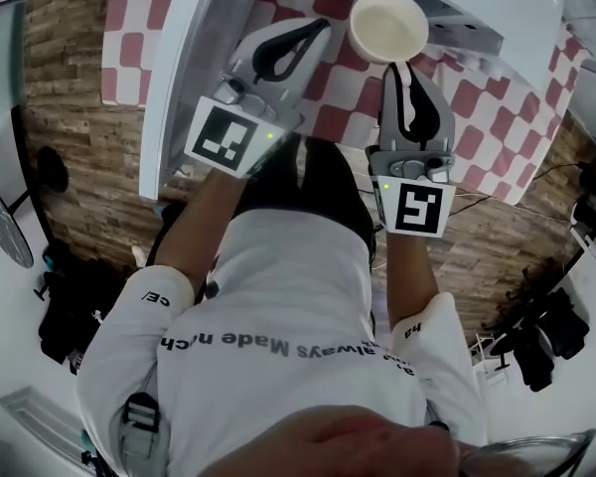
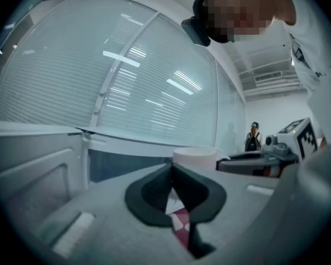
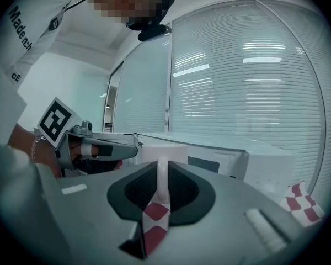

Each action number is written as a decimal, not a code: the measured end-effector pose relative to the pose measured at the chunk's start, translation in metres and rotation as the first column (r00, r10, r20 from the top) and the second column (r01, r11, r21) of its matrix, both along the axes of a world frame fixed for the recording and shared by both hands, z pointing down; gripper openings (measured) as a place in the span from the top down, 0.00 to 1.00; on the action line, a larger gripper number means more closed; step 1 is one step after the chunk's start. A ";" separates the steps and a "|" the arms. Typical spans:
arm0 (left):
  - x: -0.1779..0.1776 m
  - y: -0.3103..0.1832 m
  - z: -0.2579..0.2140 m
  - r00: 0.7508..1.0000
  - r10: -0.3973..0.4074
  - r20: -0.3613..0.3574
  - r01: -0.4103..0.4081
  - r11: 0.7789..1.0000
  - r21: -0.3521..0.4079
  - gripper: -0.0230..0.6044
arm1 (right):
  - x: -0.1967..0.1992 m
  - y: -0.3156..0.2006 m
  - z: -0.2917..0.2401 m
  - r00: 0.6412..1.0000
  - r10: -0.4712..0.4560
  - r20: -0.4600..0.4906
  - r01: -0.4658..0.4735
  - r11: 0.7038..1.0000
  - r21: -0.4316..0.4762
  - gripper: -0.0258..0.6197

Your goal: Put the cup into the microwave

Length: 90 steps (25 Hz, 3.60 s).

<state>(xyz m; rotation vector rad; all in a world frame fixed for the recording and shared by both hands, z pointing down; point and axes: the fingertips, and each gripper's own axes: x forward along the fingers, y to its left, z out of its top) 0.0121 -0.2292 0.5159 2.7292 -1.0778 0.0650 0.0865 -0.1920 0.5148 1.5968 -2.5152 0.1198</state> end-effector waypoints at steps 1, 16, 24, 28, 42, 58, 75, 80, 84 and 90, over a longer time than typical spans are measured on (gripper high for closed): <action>0.000 -0.004 0.005 1.000 -0.005 0.000 0.005 1.000 -0.006 0.96 | 0.000 -0.004 0.005 1.000 0.000 -0.004 0.000 1.000 0.000 0.90; -0.005 -0.058 0.061 0.998 -0.064 -0.004 0.063 0.996 -0.055 0.96 | -0.005 -0.061 0.068 1.000 0.003 -0.020 -0.004 1.000 -0.027 0.90; 0.000 -0.082 0.075 0.998 -0.055 0.016 0.056 0.998 -0.032 0.96 | -0.007 -0.093 0.084 1.000 0.015 -0.018 -0.016 1.000 -0.025 0.90; 0.003 -0.092 0.080 0.998 -0.052 0.029 0.053 0.998 -0.022 0.96 | -0.005 -0.105 0.091 1.000 0.024 -0.007 -0.025 0.999 -0.027 0.90; 0.013 -0.117 0.094 0.997 -0.046 0.067 0.048 0.999 -0.021 0.96 | -0.002 -0.142 0.106 0.999 0.054 0.008 -0.054 0.998 -0.022 0.90; 0.011 -0.125 0.104 0.994 -0.070 0.080 0.073 0.997 -0.027 0.96 | -0.007 -0.156 0.117 0.999 0.049 0.018 -0.049 0.999 -0.010 0.90; 0.004 -0.118 0.104 0.994 -0.079 0.081 0.083 0.995 -0.047 0.96 | -0.007 -0.151 0.131 0.999 0.045 0.003 -0.045 0.999 -0.031 0.89; 0.004 -0.113 0.096 0.993 -0.068 0.096 0.073 0.996 -0.046 0.96 | -0.004 -0.153 0.129 0.998 0.060 0.004 -0.060 0.996 -0.066 0.82; 0.002 -0.102 0.082 0.993 -0.065 0.102 0.069 0.997 -0.046 0.96 | -0.003 -0.141 0.116 0.998 0.056 -0.012 -0.057 0.995 -0.082 0.77; 0.003 -0.072 0.055 0.993 -0.041 0.108 0.048 0.997 -0.064 0.96 | 0.004 -0.103 0.084 0.999 0.033 -0.042 -0.037 0.994 -0.101 0.79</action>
